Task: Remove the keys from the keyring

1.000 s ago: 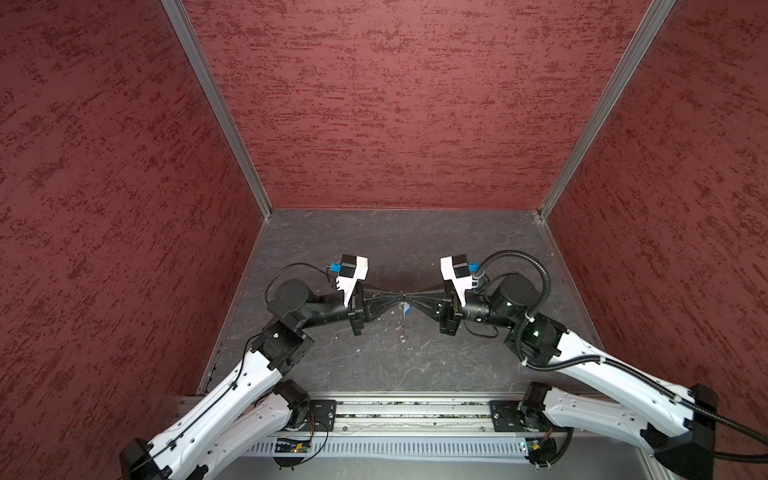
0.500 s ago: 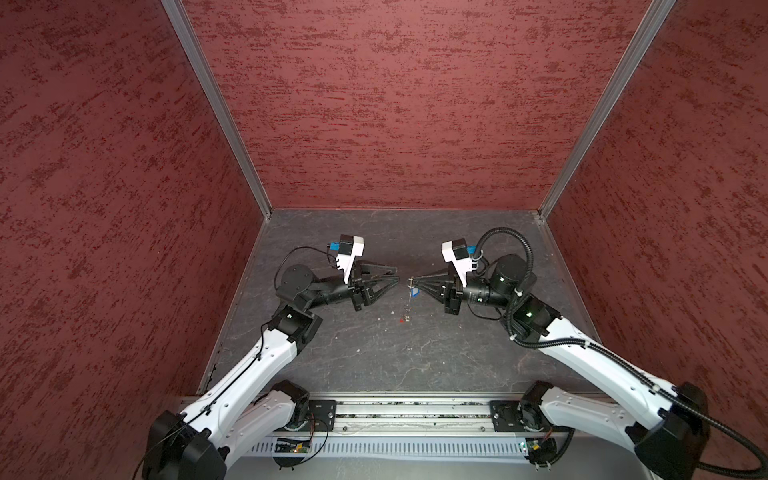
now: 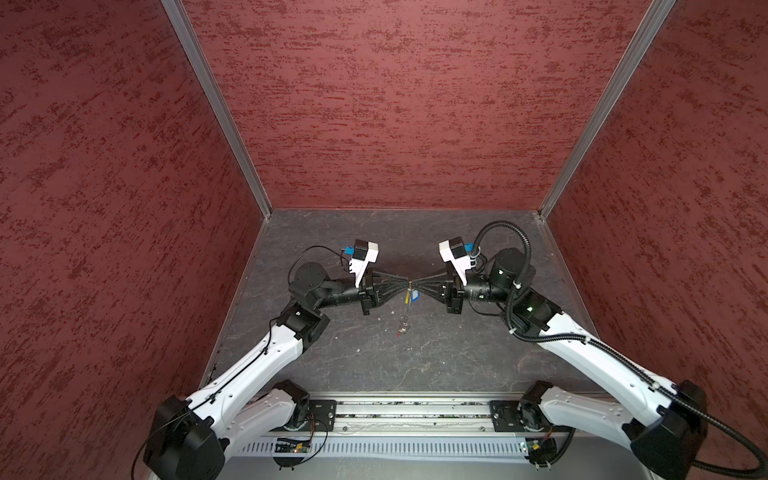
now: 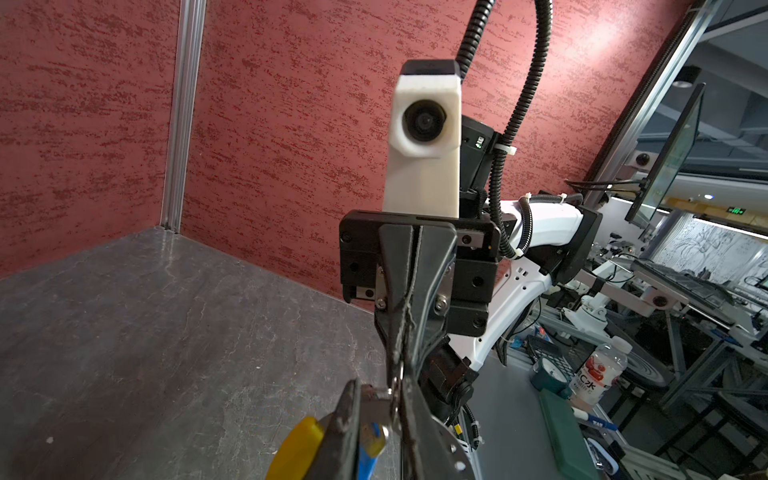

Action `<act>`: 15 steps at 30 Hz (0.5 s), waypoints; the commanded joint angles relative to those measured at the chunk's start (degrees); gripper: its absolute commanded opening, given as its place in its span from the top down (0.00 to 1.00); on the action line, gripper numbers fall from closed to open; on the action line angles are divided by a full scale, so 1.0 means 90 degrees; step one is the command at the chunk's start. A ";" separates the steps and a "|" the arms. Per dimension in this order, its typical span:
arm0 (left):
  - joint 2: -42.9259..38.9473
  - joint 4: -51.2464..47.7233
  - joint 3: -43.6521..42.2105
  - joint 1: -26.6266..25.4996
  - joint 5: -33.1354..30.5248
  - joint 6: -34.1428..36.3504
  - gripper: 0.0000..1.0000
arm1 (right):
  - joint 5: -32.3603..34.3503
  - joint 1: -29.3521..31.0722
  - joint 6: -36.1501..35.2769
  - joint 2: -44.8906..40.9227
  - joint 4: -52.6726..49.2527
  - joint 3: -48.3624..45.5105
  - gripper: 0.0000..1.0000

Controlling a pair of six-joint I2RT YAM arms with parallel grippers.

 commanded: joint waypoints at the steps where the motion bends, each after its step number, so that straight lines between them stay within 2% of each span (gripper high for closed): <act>1: 0.0028 0.0056 0.0157 -0.0053 -0.0011 0.0088 0.87 | -0.0081 -0.0024 -0.0123 -0.0027 0.0028 0.0262 1.00; 5: 0.0040 0.0119 0.0167 -0.0187 -0.0024 0.0122 0.88 | -0.0056 -0.0032 -0.0072 0.0021 0.0066 0.0282 1.00; 7: 0.0064 0.0113 0.0167 -0.0241 -0.0018 0.0152 0.92 | 0.0005 -0.0029 -0.0047 0.0023 0.0073 0.0289 1.00; 9: 0.0060 0.0095 0.0169 -0.0280 -0.0057 0.0191 1.00 | 0.0036 -0.0026 -0.0042 0.0033 0.0087 0.0315 1.00; 13: -0.0035 0.0145 0.0121 -0.0284 -0.0252 0.0289 1.00 | 0.0219 -0.0024 0.0047 -0.0009 0.0122 0.0306 1.00; 15: -0.0083 0.0250 0.0096 -0.0258 -0.0281 0.0283 1.00 | 0.0429 -0.0023 0.0034 -0.0157 0.0163 0.0225 0.82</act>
